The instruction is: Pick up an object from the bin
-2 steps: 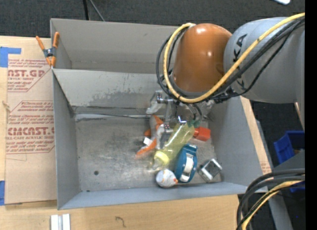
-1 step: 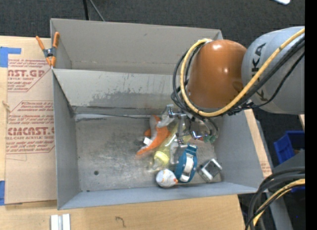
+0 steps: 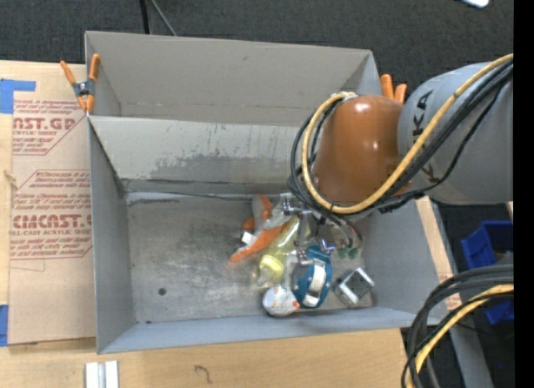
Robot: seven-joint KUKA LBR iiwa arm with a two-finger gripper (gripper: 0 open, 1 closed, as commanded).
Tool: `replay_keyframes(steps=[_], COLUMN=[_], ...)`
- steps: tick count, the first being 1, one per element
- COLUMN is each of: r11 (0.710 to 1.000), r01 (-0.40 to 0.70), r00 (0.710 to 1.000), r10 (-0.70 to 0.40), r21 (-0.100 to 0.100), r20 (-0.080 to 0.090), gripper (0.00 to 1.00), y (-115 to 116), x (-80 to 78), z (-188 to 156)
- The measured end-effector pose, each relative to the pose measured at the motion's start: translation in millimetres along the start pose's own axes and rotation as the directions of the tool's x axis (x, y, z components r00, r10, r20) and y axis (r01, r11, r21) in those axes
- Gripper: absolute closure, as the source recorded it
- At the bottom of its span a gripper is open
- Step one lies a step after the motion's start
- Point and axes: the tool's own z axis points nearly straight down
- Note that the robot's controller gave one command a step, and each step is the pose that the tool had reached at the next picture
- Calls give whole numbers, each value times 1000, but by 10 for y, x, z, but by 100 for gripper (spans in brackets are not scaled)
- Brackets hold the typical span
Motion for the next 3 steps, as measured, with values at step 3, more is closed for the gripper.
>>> replay_keyframes(steps=[3], r11=[1000], r01=[-10], r00=[1000], r10=[10], r21=[0], r20=[-6], gripper=[100], y=[449], x=[-336], z=[-589])
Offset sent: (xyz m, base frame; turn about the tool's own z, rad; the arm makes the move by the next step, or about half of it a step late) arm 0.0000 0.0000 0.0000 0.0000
